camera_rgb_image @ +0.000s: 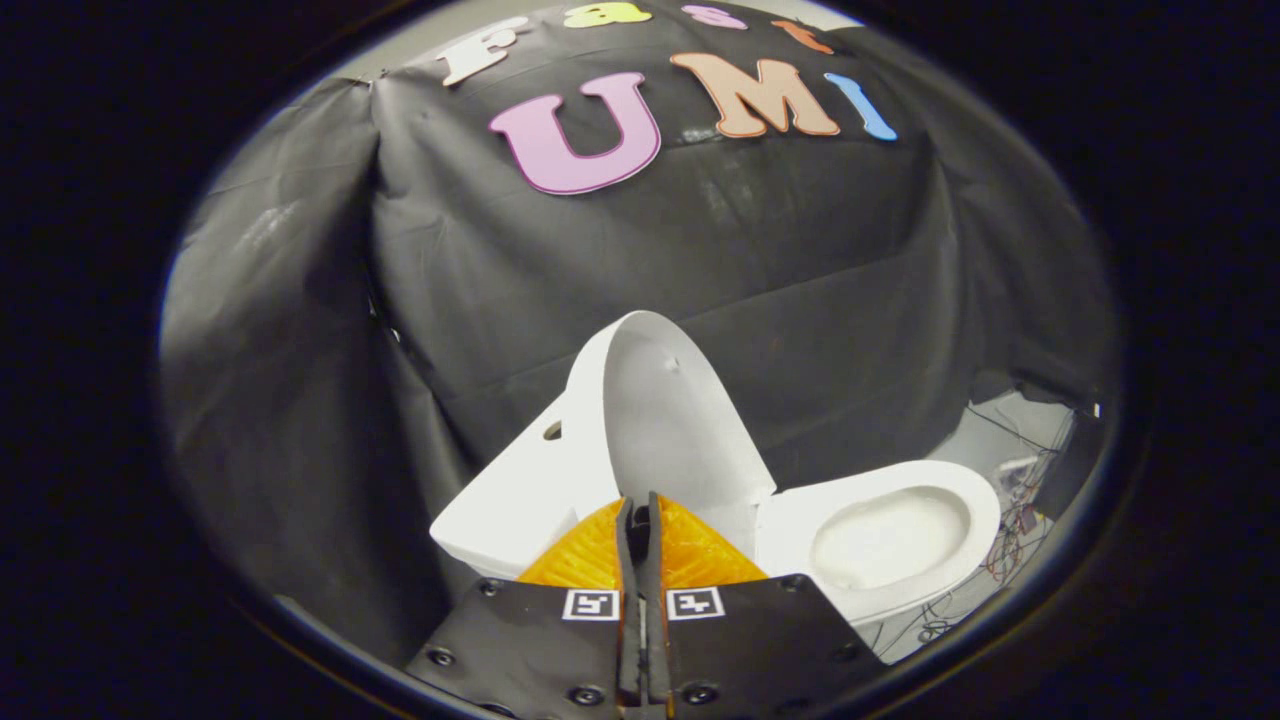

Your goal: Open the toilet lid.

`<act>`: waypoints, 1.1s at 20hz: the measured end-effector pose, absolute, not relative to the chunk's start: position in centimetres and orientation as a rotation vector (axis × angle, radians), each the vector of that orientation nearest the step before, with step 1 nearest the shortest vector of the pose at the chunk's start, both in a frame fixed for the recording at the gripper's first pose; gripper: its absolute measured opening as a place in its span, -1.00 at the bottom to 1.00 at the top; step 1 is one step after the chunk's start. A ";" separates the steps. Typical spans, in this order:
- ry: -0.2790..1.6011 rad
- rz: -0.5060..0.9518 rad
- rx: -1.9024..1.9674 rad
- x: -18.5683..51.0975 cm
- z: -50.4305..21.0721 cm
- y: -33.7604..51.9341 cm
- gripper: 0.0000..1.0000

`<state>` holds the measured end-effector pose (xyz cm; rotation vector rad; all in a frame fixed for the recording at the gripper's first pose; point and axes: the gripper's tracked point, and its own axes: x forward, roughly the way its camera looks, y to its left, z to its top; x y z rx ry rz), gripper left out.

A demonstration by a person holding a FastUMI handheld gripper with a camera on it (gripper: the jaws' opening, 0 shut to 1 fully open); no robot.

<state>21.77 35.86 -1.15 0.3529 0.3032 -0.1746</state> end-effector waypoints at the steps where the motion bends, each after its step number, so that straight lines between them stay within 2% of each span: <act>1: 0.303 -0.168 0.344 21.9 -1.2 36.2 -0.94; 14: 0.259 -0.187 0.273 23.1 -1.0 37.9 -0.94; 16: 0.239 -0.165 0.298 23.7 -0.7 38.4 -0.73; 17: 0.223 -0.131 0.306 24.6 -0.8 38.7 -0.73; 22: 0.242 -0.069 0.230 23.6 -0.8 40.1 0.34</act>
